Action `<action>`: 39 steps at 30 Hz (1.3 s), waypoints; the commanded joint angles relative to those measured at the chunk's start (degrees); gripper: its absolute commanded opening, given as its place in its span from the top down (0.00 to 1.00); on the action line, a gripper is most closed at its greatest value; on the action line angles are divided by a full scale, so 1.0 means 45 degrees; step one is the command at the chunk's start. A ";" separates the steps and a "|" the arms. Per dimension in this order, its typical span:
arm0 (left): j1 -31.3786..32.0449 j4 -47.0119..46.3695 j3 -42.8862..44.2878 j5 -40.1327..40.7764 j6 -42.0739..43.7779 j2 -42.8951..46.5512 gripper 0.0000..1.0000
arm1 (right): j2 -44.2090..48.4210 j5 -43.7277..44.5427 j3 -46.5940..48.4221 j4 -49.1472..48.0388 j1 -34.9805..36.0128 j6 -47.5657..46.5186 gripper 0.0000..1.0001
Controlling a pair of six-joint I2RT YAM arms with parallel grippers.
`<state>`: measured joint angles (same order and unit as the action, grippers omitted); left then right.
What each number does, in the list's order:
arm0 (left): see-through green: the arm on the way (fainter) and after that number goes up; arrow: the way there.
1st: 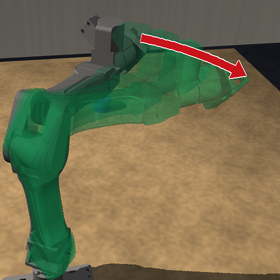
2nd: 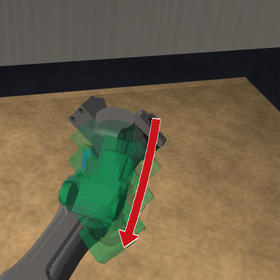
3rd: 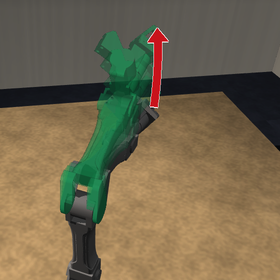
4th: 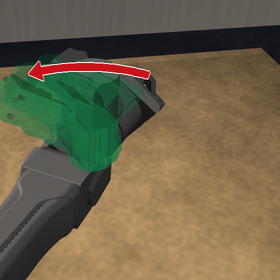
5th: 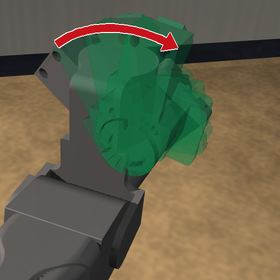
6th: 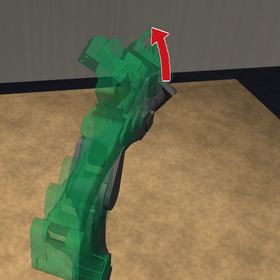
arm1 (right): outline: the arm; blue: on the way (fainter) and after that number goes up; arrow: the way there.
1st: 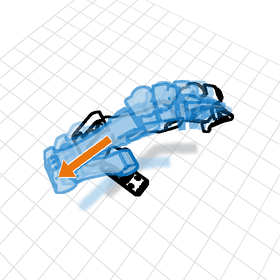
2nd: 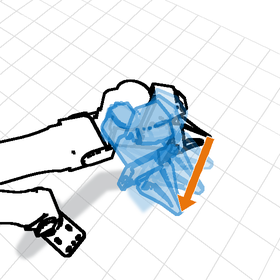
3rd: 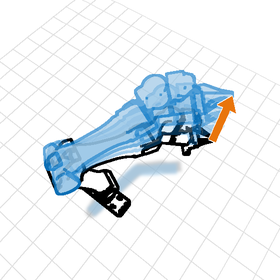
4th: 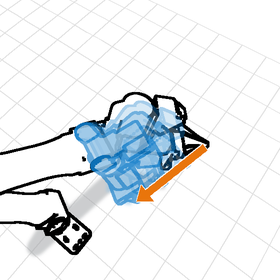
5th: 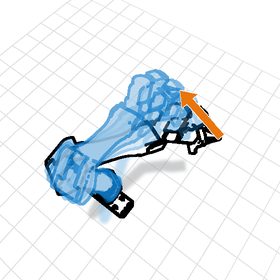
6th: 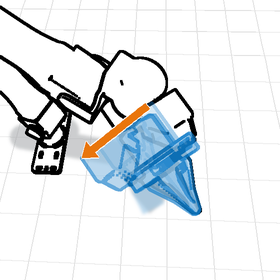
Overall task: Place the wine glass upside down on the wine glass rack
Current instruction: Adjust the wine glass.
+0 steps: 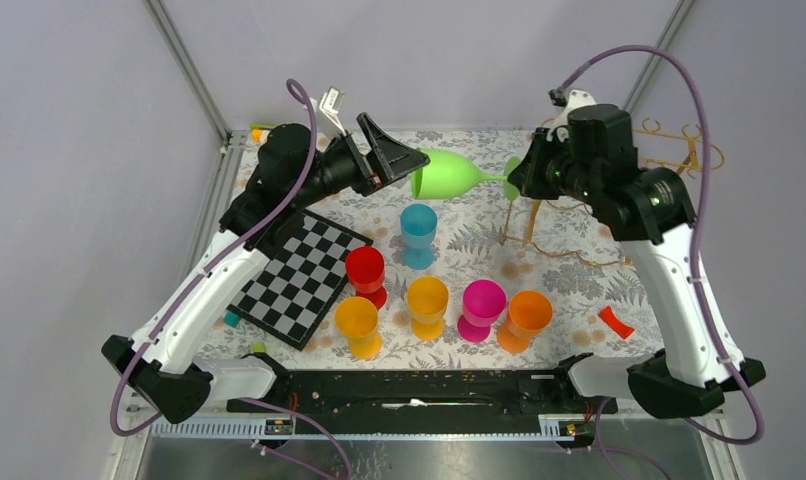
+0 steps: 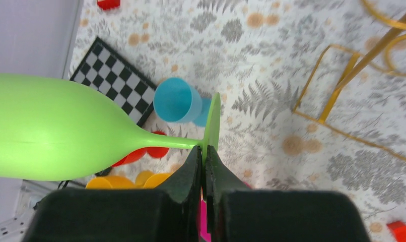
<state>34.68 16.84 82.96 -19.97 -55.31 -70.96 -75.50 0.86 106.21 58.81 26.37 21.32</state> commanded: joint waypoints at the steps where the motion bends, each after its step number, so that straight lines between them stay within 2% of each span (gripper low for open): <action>1: -0.0648 -0.0187 0.0005 -0.0936 0.0317 0.0458 0.04 | 0.1096 0.1418 0.0164 -0.1453 0.0116 -0.1062 1.00; 5: -0.1401 0.0337 0.0066 -0.1838 0.0415 0.0381 0.01 | 0.1572 0.1576 -0.0293 -0.2340 0.0116 -0.1785 1.00; 8: -0.1806 0.1014 0.0194 -0.1859 0.0937 0.0430 0.01 | 0.2006 0.1396 -0.1006 -0.3269 0.0116 -0.2215 1.00; 11: -0.2183 0.2306 0.0571 -0.1604 0.1430 0.0418 0.01 | 0.2382 0.0281 -0.1754 -0.4237 0.0107 -0.3035 1.00; 16: -0.2537 0.5010 0.2093 -0.0929 0.3354 -0.0012 0.01 | 0.2664 -0.1623 -0.2622 -0.5583 0.0116 -0.4851 1.00; 22: -0.2980 0.6667 0.2743 -0.0323 0.4671 -0.0082 0.01 | 0.2628 -0.3649 -0.3239 -0.6687 0.0115 -0.7893 1.00; 27: -0.3111 0.7730 0.3256 0.0218 0.5008 -0.0046 0.01 | 0.2218 -0.4338 -0.3421 -0.7320 0.0189 -0.9434 1.00; 31: -0.3133 0.8472 0.3490 0.0421 0.5011 -0.0085 0.01 | 0.1400 -0.3887 -0.2609 -0.7177 0.0646 -1.0617 1.00; 39: -0.3136 0.9420 0.3749 -0.0114 0.4499 -0.0431 0.01 | -0.0041 -0.0660 -0.1809 -0.7104 0.3204 -1.4619 1.00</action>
<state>20.93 57.69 97.01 -19.66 -34.15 -72.14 -74.32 -10.39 95.35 29.80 35.48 -32.23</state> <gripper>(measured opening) 0.989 0.026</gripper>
